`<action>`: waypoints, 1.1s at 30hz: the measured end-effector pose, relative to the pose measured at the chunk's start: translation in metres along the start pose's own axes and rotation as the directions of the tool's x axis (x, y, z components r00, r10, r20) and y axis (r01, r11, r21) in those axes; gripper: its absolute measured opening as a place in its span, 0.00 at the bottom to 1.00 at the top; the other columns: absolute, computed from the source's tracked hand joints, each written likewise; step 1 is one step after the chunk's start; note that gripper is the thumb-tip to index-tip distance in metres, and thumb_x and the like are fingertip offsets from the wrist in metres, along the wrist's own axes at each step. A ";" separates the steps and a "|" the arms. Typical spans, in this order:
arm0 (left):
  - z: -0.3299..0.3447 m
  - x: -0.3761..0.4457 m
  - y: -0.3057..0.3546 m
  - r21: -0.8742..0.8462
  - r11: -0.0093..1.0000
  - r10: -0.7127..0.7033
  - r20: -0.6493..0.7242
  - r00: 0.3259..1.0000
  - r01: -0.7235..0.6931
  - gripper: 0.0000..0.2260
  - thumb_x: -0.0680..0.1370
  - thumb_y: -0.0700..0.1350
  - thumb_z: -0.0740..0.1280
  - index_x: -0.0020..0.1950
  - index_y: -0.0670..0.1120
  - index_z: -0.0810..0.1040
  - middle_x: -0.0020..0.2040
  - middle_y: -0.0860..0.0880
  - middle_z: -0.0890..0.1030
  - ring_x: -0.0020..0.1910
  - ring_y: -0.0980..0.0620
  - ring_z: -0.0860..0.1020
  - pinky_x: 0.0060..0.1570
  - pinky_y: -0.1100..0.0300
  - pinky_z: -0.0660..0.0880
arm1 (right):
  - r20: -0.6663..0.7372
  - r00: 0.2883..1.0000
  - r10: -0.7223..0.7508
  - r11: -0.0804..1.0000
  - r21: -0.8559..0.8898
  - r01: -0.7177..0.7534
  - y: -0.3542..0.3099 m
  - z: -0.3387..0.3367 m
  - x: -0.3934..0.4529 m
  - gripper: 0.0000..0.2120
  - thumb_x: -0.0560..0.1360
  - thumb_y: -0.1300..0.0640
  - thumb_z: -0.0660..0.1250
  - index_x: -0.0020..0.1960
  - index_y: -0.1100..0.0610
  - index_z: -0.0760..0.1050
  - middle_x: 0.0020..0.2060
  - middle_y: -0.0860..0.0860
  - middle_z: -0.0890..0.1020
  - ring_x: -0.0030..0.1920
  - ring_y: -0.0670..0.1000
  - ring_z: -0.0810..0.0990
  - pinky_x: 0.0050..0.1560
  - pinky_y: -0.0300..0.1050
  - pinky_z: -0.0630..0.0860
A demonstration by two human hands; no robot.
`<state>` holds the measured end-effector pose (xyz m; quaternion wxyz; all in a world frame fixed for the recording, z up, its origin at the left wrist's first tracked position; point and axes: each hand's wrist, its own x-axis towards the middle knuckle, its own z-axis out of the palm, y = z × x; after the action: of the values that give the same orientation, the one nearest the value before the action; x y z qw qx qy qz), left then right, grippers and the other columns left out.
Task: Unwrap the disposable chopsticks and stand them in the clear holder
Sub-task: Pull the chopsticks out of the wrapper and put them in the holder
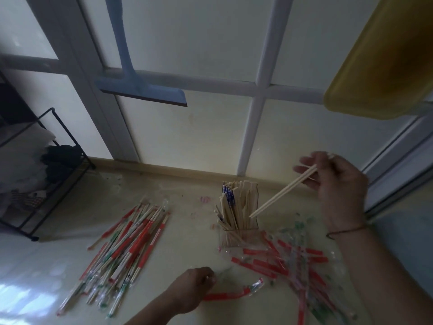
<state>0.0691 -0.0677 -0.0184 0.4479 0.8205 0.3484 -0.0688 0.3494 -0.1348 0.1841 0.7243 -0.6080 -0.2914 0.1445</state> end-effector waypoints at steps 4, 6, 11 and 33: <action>0.017 0.019 0.006 0.211 0.977 0.060 -0.091 0.994 -0.039 0.13 0.80 0.55 0.57 0.54 0.49 0.77 0.53 0.48 0.80 0.53 0.47 0.78 0.50 0.57 0.73 | 0.176 0.981 -0.078 0.976 -0.188 0.112 0.033 0.040 -0.014 0.03 0.76 0.53 0.66 0.47 0.50 0.78 0.39 0.49 0.85 0.41 0.50 0.86 0.44 0.43 0.82; 0.020 0.022 0.004 0.290 0.957 0.042 -0.089 0.995 -0.014 0.17 0.79 0.57 0.58 0.64 0.52 0.73 0.60 0.49 0.78 0.58 0.48 0.77 0.55 0.57 0.74 | 0.271 0.957 -0.107 0.934 -0.303 0.191 0.049 0.049 -0.022 0.03 0.76 0.52 0.66 0.48 0.49 0.78 0.39 0.45 0.85 0.41 0.44 0.85 0.45 0.38 0.81; 0.016 0.018 -0.001 0.331 0.942 0.122 -0.208 0.971 -0.047 0.22 0.77 0.59 0.59 0.69 0.54 0.71 0.63 0.54 0.77 0.61 0.51 0.74 0.59 0.59 0.71 | 0.401 0.909 -0.111 0.800 -0.507 0.322 0.080 0.057 -0.036 0.07 0.76 0.54 0.68 0.52 0.55 0.82 0.40 0.46 0.85 0.39 0.42 0.83 0.42 0.27 0.76; -0.101 -0.013 -0.095 0.303 0.775 -0.238 -0.673 0.701 0.554 0.19 0.76 0.63 0.61 0.54 0.52 0.80 0.53 0.50 0.83 0.52 0.44 0.80 0.50 0.51 0.73 | 0.569 0.543 -0.617 0.439 -0.324 0.838 0.042 0.107 -0.061 0.05 0.71 0.68 0.67 0.42 0.68 0.82 0.42 0.60 0.81 0.44 0.55 0.79 0.53 0.43 0.75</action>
<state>-0.0213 0.0385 -0.0182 0.0665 0.7844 0.6166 0.0112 0.2432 -0.0747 0.1379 0.4286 -0.5616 -0.6867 -0.1712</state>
